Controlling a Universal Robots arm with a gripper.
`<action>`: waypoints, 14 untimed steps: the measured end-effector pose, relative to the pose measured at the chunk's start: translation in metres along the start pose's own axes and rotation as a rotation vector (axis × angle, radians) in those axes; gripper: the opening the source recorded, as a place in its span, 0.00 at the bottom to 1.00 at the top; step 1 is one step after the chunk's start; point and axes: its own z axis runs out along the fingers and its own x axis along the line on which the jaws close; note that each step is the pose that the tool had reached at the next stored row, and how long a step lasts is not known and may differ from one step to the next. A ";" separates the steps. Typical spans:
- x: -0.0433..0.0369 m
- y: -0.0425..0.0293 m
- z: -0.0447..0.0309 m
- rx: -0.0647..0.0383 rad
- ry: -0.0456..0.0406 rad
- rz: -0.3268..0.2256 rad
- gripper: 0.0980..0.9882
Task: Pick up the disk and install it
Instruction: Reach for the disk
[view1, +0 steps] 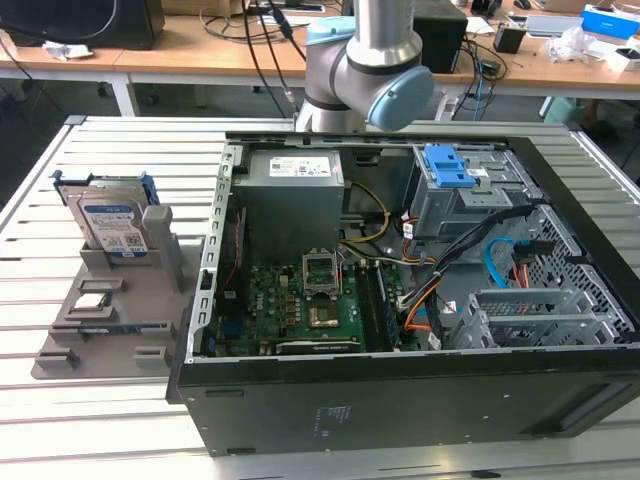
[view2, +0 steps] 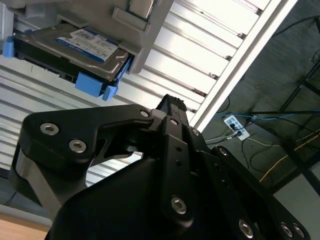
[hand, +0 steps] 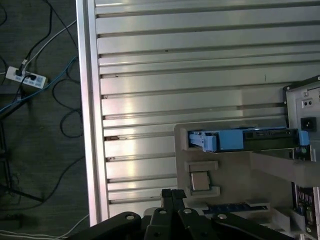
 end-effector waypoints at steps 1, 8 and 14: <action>-0.0072 0.0006 0.0002 0.000 0.0011 0.000 0.01; -0.0542 0.0040 0.0027 0.001 0.0110 0.001 0.01; -0.0596 0.0044 0.0029 0.001 0.0124 0.001 0.01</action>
